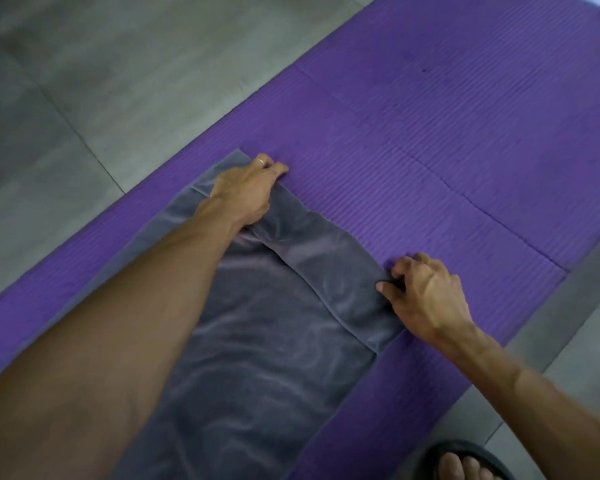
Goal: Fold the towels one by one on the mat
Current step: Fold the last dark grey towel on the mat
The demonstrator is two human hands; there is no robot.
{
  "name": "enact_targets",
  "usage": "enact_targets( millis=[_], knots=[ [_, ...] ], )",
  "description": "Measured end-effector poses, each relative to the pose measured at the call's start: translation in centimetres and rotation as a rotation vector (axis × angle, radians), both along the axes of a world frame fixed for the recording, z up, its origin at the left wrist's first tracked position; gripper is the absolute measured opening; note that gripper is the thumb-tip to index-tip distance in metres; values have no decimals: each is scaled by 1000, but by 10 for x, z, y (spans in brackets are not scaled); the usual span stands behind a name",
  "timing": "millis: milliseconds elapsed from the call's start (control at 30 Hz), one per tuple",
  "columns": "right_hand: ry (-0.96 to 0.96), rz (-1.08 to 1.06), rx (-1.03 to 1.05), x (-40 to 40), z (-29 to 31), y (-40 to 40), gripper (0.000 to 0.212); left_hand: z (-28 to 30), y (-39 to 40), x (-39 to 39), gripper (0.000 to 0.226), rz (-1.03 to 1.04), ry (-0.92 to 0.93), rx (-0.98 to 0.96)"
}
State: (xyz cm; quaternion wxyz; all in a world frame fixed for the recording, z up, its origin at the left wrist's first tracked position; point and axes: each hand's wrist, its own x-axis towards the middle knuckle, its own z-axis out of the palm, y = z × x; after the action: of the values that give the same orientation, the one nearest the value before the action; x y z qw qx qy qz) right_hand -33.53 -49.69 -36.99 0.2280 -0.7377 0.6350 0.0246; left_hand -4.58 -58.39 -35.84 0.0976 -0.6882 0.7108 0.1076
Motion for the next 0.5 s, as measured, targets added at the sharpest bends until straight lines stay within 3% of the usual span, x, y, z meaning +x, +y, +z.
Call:
enact_targets(
  millis=[100, 167, 400, 500],
  knots=[
    [-85, 13, 1, -10, 3, -3, 19, 3, -15, 2, 18, -24, -14, -6],
    [-160, 20, 22, -16, 4, -3, 21, 7, -21, 2, 14, -12, 25, -25],
    [-226, -36, 30, -57, 14, -43, 31, 10, -47, -20, 18, -27, 99, -166],
    [-134, -71, 63, -77, 14, -61, 36, -5, -51, -36, 45, -54, 49, -119]
  ],
)
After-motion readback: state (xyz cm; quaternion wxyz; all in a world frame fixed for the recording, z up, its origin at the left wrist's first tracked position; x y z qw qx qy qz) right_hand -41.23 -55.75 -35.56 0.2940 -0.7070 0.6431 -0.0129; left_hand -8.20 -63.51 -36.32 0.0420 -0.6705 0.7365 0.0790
